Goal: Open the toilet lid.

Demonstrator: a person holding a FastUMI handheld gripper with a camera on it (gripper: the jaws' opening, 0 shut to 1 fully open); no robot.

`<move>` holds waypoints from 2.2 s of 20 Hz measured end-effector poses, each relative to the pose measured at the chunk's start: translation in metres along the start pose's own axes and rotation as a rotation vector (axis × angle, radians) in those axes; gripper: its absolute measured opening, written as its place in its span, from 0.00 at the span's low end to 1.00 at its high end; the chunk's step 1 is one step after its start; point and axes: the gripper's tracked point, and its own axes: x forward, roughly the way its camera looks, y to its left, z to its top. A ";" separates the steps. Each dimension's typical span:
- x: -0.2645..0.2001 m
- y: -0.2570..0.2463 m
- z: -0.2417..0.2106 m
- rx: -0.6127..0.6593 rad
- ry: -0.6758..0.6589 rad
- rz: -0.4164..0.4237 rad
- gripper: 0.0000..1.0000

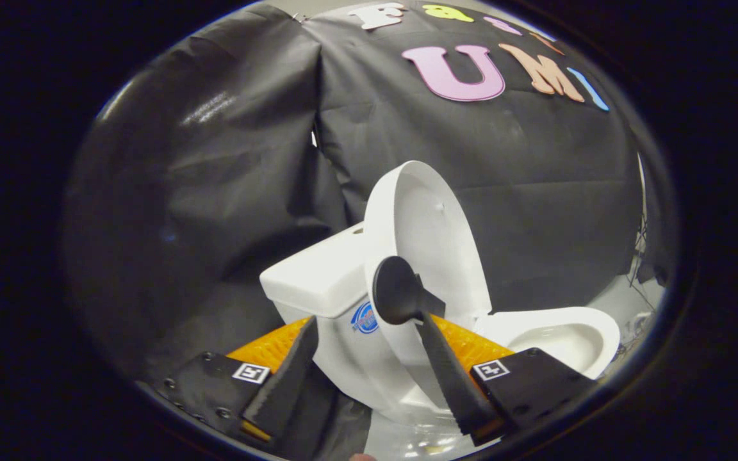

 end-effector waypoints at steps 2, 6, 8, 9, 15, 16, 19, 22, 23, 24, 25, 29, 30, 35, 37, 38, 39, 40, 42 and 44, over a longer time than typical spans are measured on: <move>-0.002 0.005 0.003 -0.018 -0.007 0.012 0.98; -0.007 0.013 0.005 -0.101 -0.003 0.024 0.98; -0.010 0.011 0.003 -0.114 0.009 0.015 0.98; -0.011 0.012 0.003 -0.118 0.013 0.022 0.98; -0.036 0.006 0.011 -0.098 0.023 0.060 0.99; -0.041 0.002 0.011 -0.105 0.025 0.053 0.99; -0.055 -0.006 0.008 -0.135 0.041 0.052 0.98; -0.067 -0.017 0.004 -0.157 0.050 0.063 0.99; -0.072 -0.020 0.002 -0.163 0.056 0.072 0.99; -0.076 -0.023 0.004 -0.167 0.056 0.080 0.99; -0.080 -0.026 0.008 -0.168 0.051 0.088 0.99; -0.108 -0.043 0.042 -0.161 -0.022 0.108 0.99; -0.117 -0.047 0.054 -0.165 -0.051 0.116 0.99; -0.171 -0.092 0.110 -0.165 -0.155 0.067 0.98; -0.191 -0.112 0.116 -0.180 -0.156 0.035 0.98; -0.202 -0.122 0.120 -0.187 -0.164 0.024 0.98; -0.212 -0.130 0.123 -0.186 -0.175 0.012 0.98; -0.222 -0.138 0.126 -0.178 -0.181 0.006 0.98; -0.238 -0.151 0.125 -0.166 -0.184 -0.005 0.98; -0.255 -0.165 0.125 -0.171 -0.187 -0.024 0.98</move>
